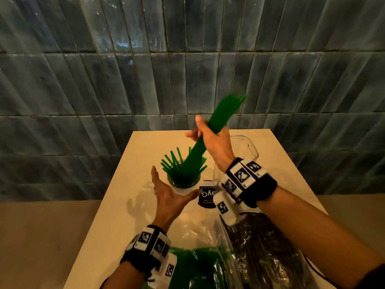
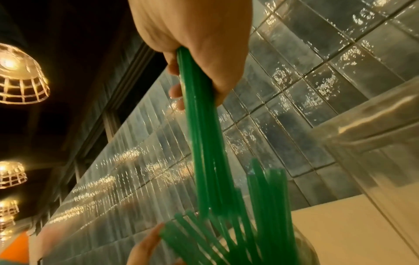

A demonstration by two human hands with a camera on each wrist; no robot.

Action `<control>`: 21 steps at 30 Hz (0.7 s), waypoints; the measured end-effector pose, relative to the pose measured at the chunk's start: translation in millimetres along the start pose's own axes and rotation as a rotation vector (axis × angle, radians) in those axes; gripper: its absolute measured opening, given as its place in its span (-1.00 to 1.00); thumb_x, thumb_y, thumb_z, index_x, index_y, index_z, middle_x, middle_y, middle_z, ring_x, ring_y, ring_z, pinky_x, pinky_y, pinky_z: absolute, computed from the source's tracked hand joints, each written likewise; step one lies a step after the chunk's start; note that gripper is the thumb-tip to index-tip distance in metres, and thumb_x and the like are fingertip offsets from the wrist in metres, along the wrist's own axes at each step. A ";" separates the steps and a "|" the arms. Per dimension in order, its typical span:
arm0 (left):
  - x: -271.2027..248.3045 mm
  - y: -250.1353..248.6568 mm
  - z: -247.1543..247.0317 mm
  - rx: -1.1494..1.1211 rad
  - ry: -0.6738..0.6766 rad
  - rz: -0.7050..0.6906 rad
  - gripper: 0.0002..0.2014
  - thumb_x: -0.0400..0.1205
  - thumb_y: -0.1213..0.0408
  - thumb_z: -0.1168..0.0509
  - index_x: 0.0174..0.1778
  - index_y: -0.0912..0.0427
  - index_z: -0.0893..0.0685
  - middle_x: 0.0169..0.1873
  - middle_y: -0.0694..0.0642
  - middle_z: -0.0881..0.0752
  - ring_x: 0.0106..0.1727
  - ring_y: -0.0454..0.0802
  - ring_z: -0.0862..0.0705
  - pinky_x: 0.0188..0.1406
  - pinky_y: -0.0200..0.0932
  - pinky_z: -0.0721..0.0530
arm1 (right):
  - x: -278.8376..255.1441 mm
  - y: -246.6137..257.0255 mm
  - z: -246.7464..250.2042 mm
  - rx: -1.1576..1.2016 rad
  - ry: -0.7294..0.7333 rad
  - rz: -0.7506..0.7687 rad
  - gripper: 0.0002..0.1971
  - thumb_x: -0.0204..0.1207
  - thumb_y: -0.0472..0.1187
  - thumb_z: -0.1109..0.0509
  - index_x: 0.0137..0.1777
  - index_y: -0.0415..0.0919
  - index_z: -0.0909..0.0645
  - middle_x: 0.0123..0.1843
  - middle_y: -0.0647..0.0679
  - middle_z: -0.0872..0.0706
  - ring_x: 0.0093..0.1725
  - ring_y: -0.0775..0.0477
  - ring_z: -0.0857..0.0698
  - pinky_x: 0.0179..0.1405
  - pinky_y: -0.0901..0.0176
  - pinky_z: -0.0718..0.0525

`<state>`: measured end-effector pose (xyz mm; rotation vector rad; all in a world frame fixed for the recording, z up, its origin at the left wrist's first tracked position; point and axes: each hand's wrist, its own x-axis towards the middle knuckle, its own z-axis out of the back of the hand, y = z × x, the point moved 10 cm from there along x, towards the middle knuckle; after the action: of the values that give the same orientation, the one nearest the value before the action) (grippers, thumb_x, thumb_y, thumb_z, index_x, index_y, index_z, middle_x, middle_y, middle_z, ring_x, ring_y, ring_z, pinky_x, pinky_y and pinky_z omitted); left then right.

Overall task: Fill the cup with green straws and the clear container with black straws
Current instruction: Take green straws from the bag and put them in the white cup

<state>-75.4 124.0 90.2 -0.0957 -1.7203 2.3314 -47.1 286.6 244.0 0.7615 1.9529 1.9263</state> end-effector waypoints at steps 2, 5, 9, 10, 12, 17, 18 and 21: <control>15.3 1.2 -5.9 -0.049 0.029 0.031 0.49 -0.05 -0.21 -0.66 0.58 -0.13 0.29 0.63 0.18 -0.07 0.61 0.08 -0.16 0.59 0.06 -0.17 | 8.0 -8.1 -10.4 -0.115 0.039 0.019 -0.64 0.57 0.00 -0.35 -0.45 -0.11 -0.56 -0.34 0.04 -0.74 -0.15 0.04 -0.74 -0.02 0.12 -0.65; 30.3 -11.2 -11.6 -0.011 0.050 0.005 0.47 -0.04 -0.19 -0.66 0.58 -0.12 0.28 0.58 0.19 -0.25 0.55 0.11 -0.32 0.54 0.11 -0.29 | 9.3 -29.8 -27.6 -0.294 0.156 0.037 -0.65 0.55 0.02 -0.36 -0.34 -0.21 -0.71 -0.28 0.15 -0.68 -0.23 0.33 -0.58 -0.18 0.41 -0.43; 40.3 -23.5 -14.2 0.095 0.035 -0.036 0.40 0.04 -0.19 -0.64 0.58 -0.13 0.25 0.53 0.19 -0.35 0.50 0.17 -0.40 0.47 0.26 -0.38 | 16.2 -42.7 -20.1 -0.373 0.075 0.147 -0.67 0.52 0.04 -0.40 -0.34 -0.16 -0.77 -0.26 0.16 -0.76 -0.19 0.52 -0.57 -0.07 0.48 -0.39; 41.6 -23.5 -14.2 0.106 0.030 -0.037 0.38 0.06 -0.16 -0.65 0.58 -0.15 0.24 0.52 0.19 -0.37 0.48 0.17 -0.42 0.45 0.25 -0.40 | 18.5 -46.0 -16.0 -0.355 0.053 0.128 -0.66 0.53 0.04 -0.38 -0.32 -0.18 -0.78 -0.27 0.20 -0.73 -0.19 0.55 -0.57 -0.11 0.57 -0.37; 44.3 -20.4 -15.0 0.117 0.025 -0.024 0.37 0.07 -0.17 -0.65 0.57 -0.19 0.24 0.50 0.19 -0.40 0.46 0.18 -0.45 0.43 0.24 -0.44 | 24.0 -52.0 -6.5 -0.296 0.007 0.073 -0.63 0.55 0.06 -0.34 -0.32 -0.17 -0.76 -0.23 0.20 -0.71 -0.16 0.44 -0.60 -0.14 0.54 -0.42; 47.1 -7.2 -20.9 0.154 0.050 0.019 0.34 0.13 -0.10 -0.65 0.58 -0.10 0.23 0.42 0.17 -0.50 0.39 0.18 -0.53 0.33 0.17 -0.54 | 34.7 -74.1 -5.1 -0.359 0.004 -0.019 -0.64 0.47 0.20 -0.36 -0.18 -0.11 -0.73 -0.13 0.06 -0.77 -0.13 0.17 -0.69 -0.08 0.17 -0.64; 47.3 -6.0 -21.8 0.157 0.053 0.027 0.33 0.13 -0.11 -0.65 0.58 -0.10 0.21 0.42 0.17 -0.51 0.39 0.18 -0.53 0.33 0.18 -0.54 | 34.0 -83.1 -9.6 -0.427 0.044 -0.050 -0.60 0.41 0.23 -0.41 -0.07 -0.12 -0.71 -0.07 0.04 -0.76 -0.09 0.12 -0.71 -0.02 0.09 -0.70; 48.1 -4.7 -21.8 0.182 0.059 0.036 0.25 0.11 -0.22 -0.58 0.57 -0.10 0.09 0.39 0.14 -0.55 0.34 0.16 -0.58 0.26 0.17 -0.59 | 24.0 -102.2 -23.4 -0.508 0.179 -0.110 -0.46 0.25 0.13 -0.60 0.19 -0.06 -0.59 0.27 -0.09 -0.62 0.22 -0.05 -0.64 0.27 -0.02 -0.64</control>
<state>-117.0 156.8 92.4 -0.1631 -1.4837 2.4726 -96.3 284.1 148.3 0.3438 1.4456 2.3395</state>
